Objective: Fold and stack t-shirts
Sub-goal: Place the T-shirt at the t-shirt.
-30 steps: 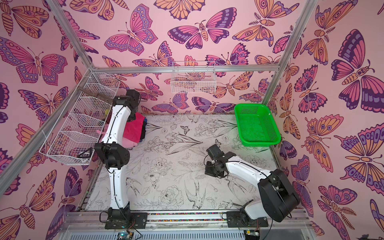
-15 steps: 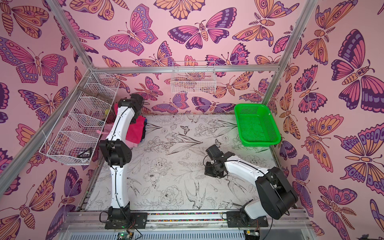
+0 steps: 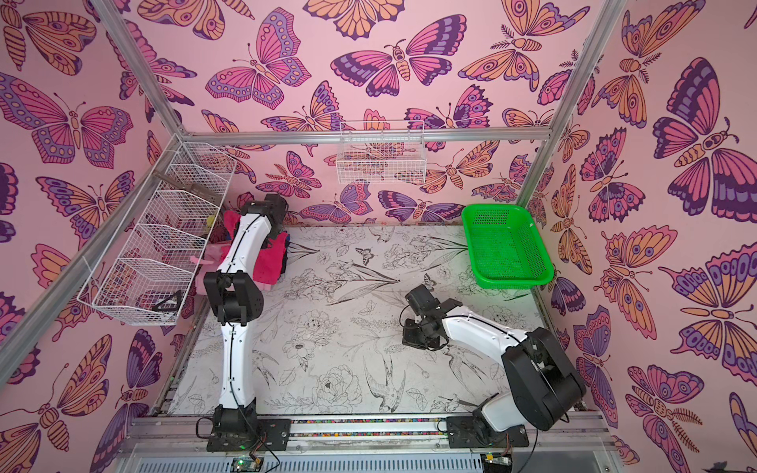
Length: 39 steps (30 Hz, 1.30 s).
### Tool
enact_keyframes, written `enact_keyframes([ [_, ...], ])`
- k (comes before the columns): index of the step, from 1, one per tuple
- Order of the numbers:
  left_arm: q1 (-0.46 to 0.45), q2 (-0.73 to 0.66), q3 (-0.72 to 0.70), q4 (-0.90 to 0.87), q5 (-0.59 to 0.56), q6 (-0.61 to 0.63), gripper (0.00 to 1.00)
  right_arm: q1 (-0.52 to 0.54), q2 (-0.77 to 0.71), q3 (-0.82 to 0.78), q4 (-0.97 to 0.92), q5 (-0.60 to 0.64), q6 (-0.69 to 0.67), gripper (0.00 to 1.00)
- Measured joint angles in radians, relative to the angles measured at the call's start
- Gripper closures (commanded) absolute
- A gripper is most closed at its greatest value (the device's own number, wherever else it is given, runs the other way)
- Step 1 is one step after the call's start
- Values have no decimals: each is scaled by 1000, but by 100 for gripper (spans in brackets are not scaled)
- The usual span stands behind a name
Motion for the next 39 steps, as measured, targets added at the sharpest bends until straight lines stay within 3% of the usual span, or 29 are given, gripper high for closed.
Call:
enact_keyframes([
  [39, 124, 91, -90, 79, -60, 80, 100, -13, -77, -74, 24, -40, -57, 100],
])
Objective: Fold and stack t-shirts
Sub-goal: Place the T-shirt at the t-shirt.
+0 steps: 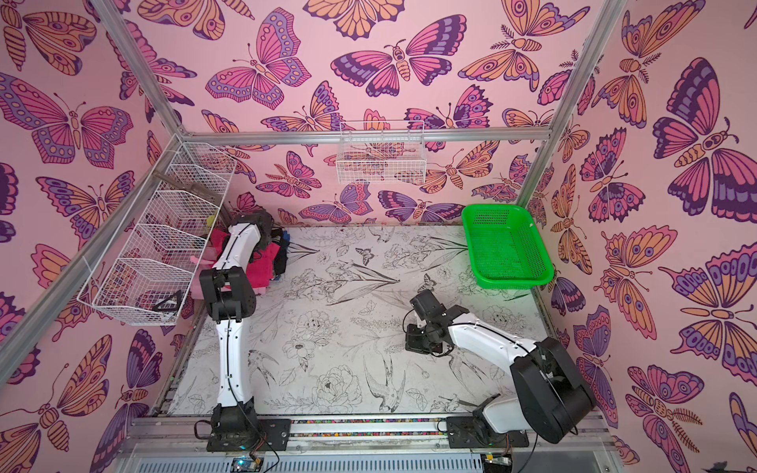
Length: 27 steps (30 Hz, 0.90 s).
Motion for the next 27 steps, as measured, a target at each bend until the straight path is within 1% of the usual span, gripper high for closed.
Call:
enact_keyframes([
  [4, 11, 7, 0, 1, 0, 0, 100, -2, -5, 0, -3, 0, -2, 100],
  [5, 12, 10, 0, 1, 0, 0, 96, -2, -6, 0, -4, 0, -3, 100],
  [8, 12, 23, 0, 4, 0, 0, 75, -2, -6, 0, -8, 0, -5, 100],
  [9, 12, 26, 0, 5, 0, -2, 70, -2, -6, 0, -8, 0, -5, 100],
  [10, 13, 29, 0, 5, -1, 0, 67, -2, -7, 0, -8, -1, -5, 100],
  [19, 16, 31, 0, 4, -8, 0, 62, -2, -9, -1, -8, -8, -5, 100],
  [27, 11, 30, 3, 3, -17, 0, 53, -2, -9, -11, -2, -18, -5, 100],
])
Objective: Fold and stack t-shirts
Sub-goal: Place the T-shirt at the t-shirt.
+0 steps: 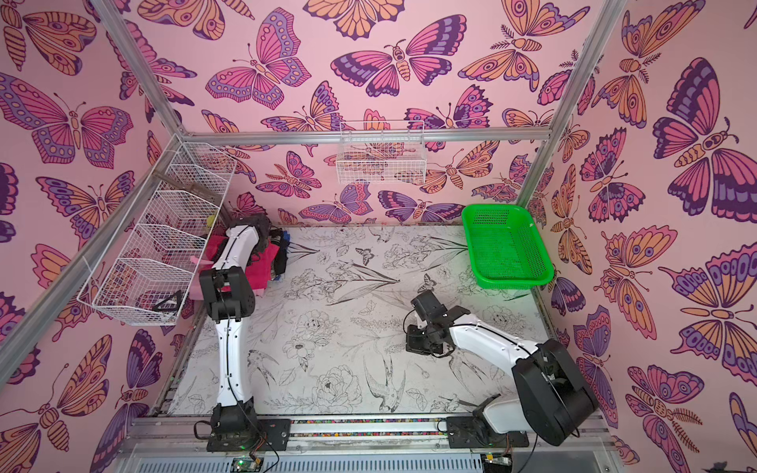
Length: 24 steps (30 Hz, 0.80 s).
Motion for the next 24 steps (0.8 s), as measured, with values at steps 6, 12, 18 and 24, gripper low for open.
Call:
enact_keyframes([
  [6, -28, -5, 61, -2, 0, 11, 51, 0, 0, -2, 4, -6, 0, 100],
  [12, -67, -22, 90, 0, -7, 18, 50, 0, 10, -2, 19, -10, 0, 100],
  [18, -91, -30, 95, 1, -7, 19, 50, 0, 15, -2, 21, -15, 0, 100],
  [24, -95, -30, 95, 1, -8, 22, 55, 0, 15, -3, 23, -15, 0, 100],
])
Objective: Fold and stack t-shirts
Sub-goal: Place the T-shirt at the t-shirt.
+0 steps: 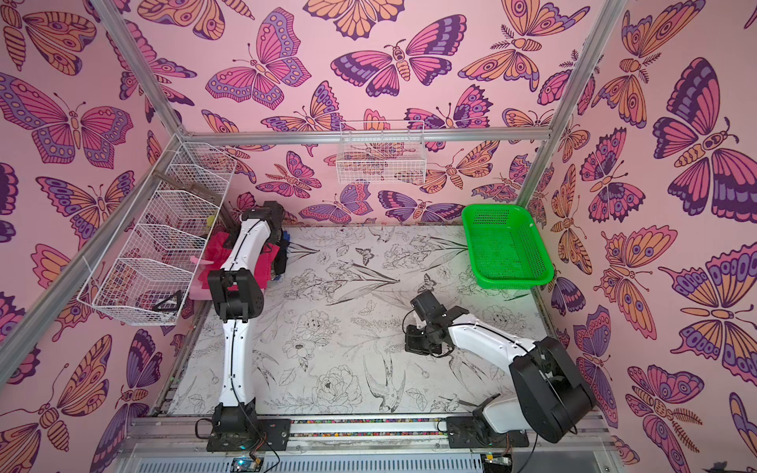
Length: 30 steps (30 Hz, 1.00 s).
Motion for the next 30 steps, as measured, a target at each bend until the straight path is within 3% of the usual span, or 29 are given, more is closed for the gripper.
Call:
enact_keyframes([
  [12, 85, 0, -94, 0, 7, -8, 78, 0, 0, 0, -1, 0, 0, 100],
  [24, 131, 0, -105, 0, 17, -19, 79, 0, 0, 0, -2, 0, -2, 100],
  [30, 138, 0, -105, 0, 26, -27, 69, 0, 0, 0, -4, 0, -13, 100],
])
